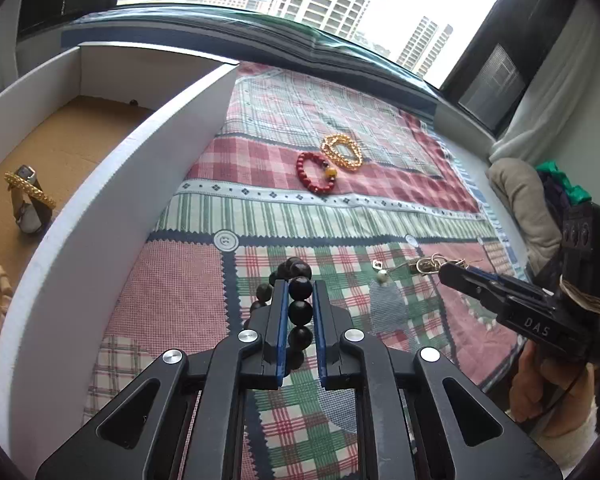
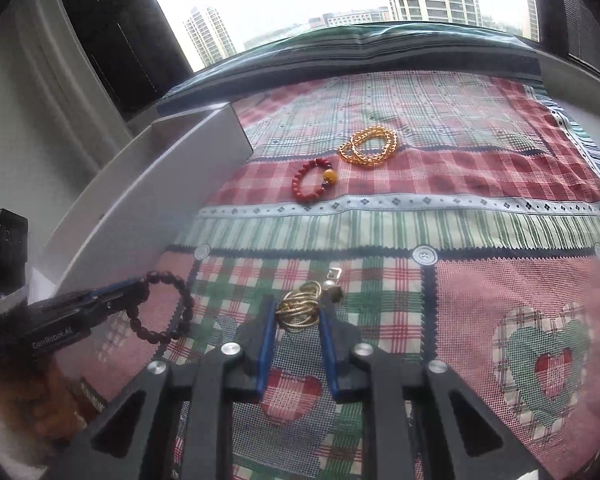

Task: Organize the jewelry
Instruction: 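Carry the black bracelet and gold hoops into the white box and open both tools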

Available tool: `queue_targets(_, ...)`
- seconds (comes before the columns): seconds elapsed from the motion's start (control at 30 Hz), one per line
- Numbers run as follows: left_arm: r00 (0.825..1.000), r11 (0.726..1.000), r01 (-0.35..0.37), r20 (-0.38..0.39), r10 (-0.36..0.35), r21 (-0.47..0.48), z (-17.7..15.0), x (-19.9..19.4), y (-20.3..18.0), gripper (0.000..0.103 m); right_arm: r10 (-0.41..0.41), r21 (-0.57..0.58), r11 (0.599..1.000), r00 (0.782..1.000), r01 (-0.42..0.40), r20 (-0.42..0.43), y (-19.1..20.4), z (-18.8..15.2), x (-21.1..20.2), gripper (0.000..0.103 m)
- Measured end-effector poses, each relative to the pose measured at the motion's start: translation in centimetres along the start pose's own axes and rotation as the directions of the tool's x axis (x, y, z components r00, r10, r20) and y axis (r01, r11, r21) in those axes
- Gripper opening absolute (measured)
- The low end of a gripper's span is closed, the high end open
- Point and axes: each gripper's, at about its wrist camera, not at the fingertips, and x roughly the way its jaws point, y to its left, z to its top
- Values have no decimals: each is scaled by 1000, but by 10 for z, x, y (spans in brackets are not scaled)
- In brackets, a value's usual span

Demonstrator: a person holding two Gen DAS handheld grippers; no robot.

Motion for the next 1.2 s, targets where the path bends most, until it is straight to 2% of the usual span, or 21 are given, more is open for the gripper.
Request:
queue_targets(0.23,995,995,80,69,-76,-52,9,-48,4,10,61,-37,998,998,-60,16,21,14,-19,21)
queue_targets(0.43,989,992,92,122,-81,-86,12,-101,18,10,159,-83,984,987,-156,34,48,37,-36,21)
queue_targets(0.6,980,985,111,182,-87,-130,14,-157,45,10,225,-168,961,974,-218,29,90,55,-43,21)
queue_targets(0.77,970,980,62,244,-15,-188,15,-209,82,10,330,-243,915,944,-320,0,145,72,-43,21)
queue_targets(0.9,959,969,-33,267,100,-244,17,-230,122,10,396,-295,871,917,-392,-50,192,81,-31,21)
queue_targets(1.03,957,944,-115,220,189,-309,19,-216,170,10,414,-342,838,903,-426,-113,237,86,-3,21)
queue_targets(1.2,956,916,-211,124,266,-341,22,-174,217,10,355,-368,834,911,-411,-210,281,84,52,21)
